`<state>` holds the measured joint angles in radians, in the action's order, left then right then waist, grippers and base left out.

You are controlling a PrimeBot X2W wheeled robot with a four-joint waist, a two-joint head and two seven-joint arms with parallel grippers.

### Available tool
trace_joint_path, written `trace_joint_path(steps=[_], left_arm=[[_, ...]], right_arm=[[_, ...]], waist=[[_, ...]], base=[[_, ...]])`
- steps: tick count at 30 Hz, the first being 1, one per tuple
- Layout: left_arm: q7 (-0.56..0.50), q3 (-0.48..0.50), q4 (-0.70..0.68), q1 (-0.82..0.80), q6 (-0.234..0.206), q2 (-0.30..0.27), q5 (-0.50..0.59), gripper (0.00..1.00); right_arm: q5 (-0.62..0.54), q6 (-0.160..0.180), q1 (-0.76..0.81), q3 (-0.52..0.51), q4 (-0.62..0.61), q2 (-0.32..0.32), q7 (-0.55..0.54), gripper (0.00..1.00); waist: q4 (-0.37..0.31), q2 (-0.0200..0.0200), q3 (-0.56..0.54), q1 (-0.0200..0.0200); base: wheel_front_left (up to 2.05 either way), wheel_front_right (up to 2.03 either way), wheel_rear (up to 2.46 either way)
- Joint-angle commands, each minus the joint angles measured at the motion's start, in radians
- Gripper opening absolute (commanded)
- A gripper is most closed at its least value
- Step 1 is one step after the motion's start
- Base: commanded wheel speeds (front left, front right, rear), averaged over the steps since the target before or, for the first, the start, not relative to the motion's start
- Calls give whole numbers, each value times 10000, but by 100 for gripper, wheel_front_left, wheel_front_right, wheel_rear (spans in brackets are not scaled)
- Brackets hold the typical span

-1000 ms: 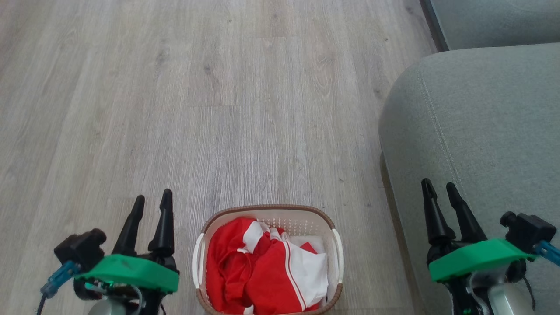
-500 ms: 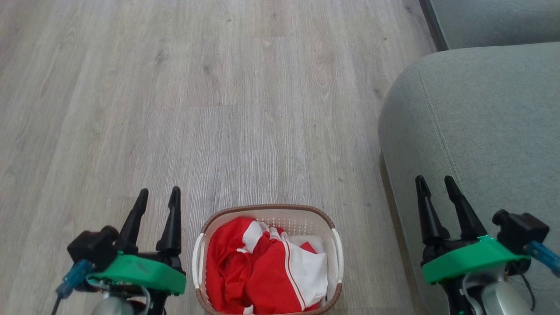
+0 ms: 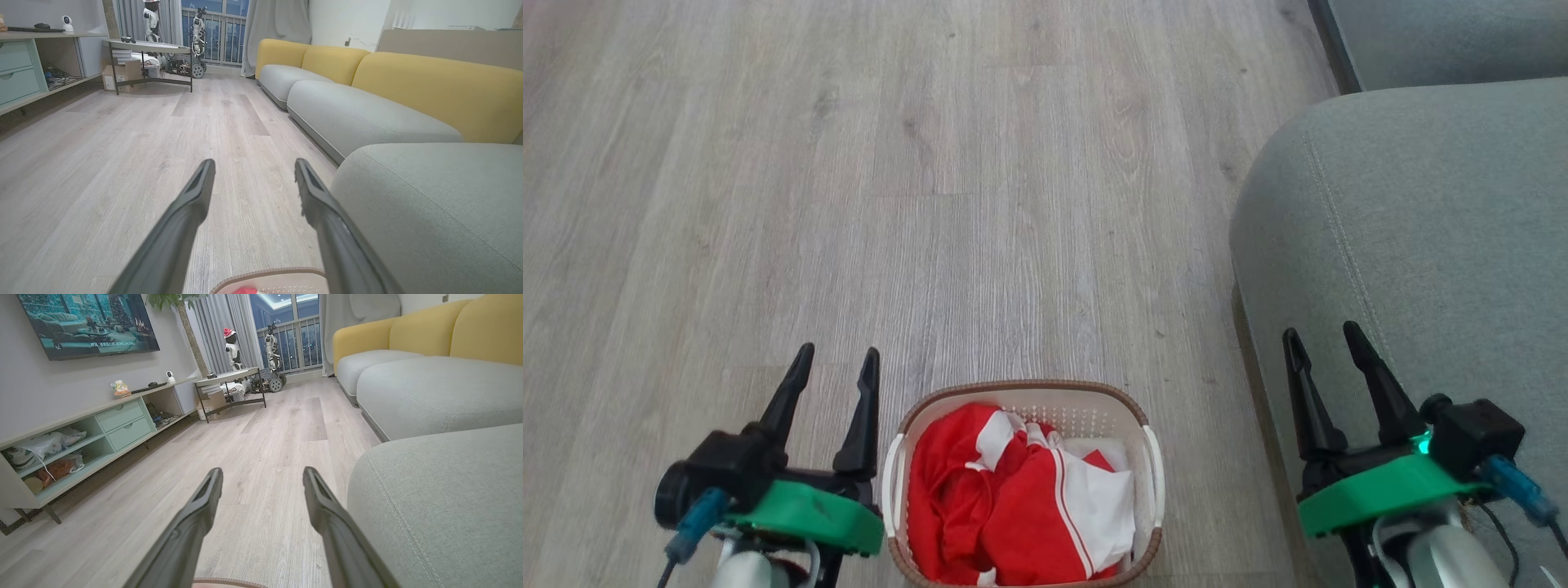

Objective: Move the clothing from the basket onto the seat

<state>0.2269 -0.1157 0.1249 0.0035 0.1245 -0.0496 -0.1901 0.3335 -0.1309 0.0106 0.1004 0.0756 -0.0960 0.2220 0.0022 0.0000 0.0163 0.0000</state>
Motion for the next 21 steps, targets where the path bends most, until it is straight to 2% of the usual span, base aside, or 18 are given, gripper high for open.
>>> trace_joint_path(steps=[1,8,21], left_arm=[[137,260,-432,-518,57,-78,310,100],[341,234,-522,-522,61,-73,1113,100],[348,332,-522,-529,61,-42,1110,100]], right_arm=[[-271,2,-230,229,-397,-142,185,100],[-1074,2,-196,182,-370,-64,391,100],[-1154,2,-209,81,-178,59,398,100]], waist=[[-1,0,6,0],[0,0,18,0],[-2,0,64,0]], base=[[0,0,0],[0,0,0],[0,0,0]])
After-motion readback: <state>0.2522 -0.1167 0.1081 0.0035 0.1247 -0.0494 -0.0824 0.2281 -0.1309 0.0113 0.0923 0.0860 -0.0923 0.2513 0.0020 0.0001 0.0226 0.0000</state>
